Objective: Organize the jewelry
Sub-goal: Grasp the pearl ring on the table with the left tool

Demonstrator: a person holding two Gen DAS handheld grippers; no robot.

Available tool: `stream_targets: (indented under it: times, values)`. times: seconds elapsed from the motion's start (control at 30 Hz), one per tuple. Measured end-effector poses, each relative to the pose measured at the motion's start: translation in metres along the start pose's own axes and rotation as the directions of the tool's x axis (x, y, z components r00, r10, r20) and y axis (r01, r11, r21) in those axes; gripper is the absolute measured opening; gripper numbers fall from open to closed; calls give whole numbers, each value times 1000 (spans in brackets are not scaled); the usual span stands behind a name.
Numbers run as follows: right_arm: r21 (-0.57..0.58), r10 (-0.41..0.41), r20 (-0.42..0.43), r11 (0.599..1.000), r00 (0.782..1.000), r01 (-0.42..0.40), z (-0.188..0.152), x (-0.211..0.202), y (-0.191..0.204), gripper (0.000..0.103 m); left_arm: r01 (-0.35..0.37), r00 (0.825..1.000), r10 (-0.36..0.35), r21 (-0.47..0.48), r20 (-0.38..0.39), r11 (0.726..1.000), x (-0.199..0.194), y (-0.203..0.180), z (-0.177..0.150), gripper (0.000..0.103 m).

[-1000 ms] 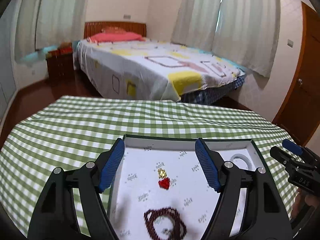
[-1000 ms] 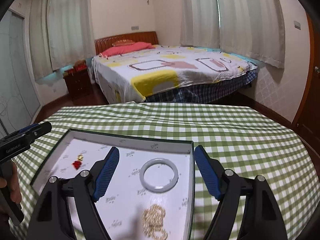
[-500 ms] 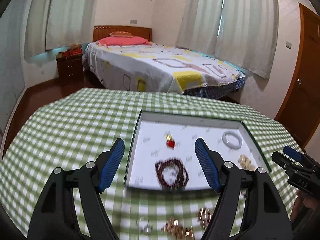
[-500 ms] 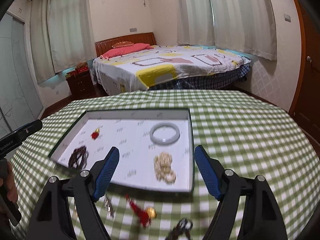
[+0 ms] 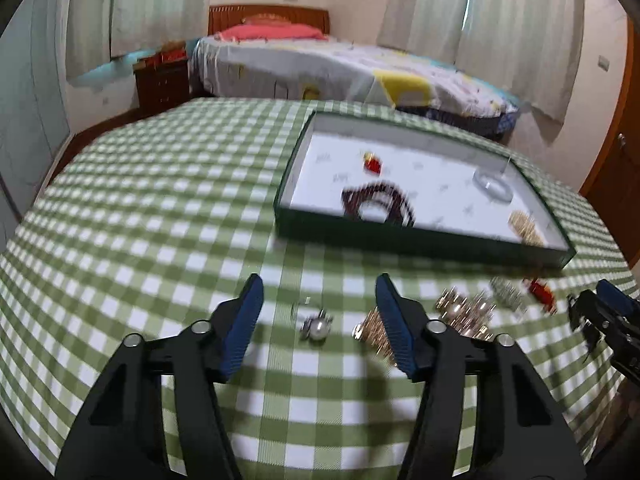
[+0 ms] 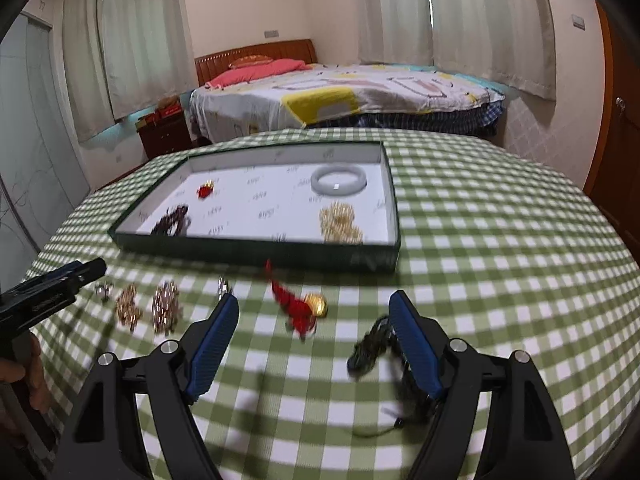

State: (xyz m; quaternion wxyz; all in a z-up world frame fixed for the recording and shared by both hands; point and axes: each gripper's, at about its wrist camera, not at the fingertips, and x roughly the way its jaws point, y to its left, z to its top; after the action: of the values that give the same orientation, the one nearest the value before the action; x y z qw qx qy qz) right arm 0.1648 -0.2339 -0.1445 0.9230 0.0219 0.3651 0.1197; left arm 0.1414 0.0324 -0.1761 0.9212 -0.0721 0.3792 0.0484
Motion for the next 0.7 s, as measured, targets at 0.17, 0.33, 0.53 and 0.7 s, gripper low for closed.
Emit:
stream_targets:
  times: [0.17, 0.33, 0.53, 0.7]
  values:
    - [0, 5, -13, 1000, 1000, -5, -5, 1, -1, 75, 5, 999, -6, -24, -48, 1000, 9, 7, -4, 42]
    - [1, 4, -13, 1000, 1000, -4, -8, -1, 1, 75, 25, 997, -26, -16, -79, 1000, 15, 6, -8, 24]
    - [5, 1, -18, 1000, 1000, -1, -11, 1, -1, 75, 35, 996, -35, 4, -78, 999, 14, 3, -10, 24]
    - [7, 1, -23, 1000, 1000, -1, -10, 3, -2, 75, 41, 997, -41, -4, -71, 999, 8, 6, -9, 24]
